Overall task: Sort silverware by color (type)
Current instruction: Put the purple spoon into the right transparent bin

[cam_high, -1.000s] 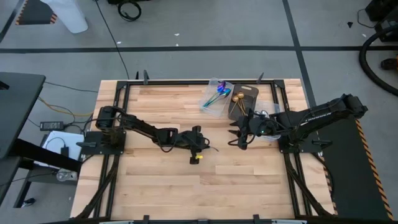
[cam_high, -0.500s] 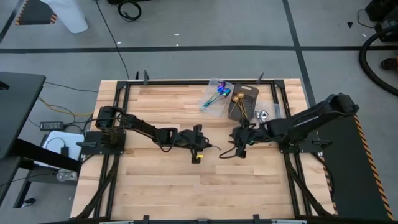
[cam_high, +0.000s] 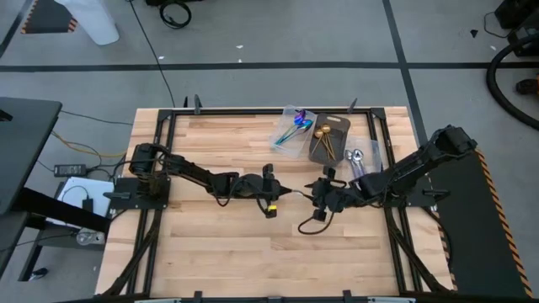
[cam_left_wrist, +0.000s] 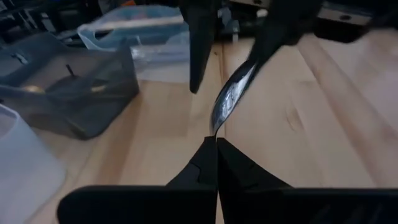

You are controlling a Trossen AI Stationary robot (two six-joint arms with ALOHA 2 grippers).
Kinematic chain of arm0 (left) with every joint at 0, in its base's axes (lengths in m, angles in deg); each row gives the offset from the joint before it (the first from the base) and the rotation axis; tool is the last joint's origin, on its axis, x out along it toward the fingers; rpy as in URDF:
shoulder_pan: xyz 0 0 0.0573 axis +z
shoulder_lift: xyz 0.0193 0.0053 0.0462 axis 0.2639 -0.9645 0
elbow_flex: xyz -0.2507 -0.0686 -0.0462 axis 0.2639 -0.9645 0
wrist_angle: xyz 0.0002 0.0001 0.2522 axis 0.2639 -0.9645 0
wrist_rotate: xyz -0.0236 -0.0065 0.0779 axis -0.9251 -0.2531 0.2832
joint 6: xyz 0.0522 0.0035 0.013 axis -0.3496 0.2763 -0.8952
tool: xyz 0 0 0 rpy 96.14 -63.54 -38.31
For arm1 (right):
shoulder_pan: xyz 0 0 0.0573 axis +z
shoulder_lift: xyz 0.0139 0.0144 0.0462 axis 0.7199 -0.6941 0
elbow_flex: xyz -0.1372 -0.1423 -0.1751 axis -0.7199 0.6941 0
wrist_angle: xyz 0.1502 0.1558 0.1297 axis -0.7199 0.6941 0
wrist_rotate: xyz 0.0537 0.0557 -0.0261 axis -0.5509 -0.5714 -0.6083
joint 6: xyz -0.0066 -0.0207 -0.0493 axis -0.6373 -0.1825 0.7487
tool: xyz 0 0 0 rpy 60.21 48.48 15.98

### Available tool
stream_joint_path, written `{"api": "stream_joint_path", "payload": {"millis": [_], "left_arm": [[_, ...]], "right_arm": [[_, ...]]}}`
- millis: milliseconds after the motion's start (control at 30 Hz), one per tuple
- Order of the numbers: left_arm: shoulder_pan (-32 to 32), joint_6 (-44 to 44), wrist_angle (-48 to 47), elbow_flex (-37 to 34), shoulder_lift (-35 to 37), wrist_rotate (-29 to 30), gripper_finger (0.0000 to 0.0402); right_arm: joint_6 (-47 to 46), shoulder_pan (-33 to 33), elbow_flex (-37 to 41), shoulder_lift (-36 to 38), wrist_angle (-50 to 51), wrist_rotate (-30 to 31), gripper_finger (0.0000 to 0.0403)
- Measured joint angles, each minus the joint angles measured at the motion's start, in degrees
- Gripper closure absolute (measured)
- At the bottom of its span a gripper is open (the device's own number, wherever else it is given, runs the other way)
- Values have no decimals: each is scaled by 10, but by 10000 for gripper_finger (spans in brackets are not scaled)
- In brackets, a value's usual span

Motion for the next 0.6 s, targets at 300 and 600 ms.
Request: {"api": "stream_joint_path", "payload": {"millis": [300,600], "left_arm": [[0,13,25,0,1,4,400],[0,26,25,0,1,7,400]], "right_arm": [[73,12,0,-1,-89,26,254],[103,11,0,0,-100,33,289]]}}
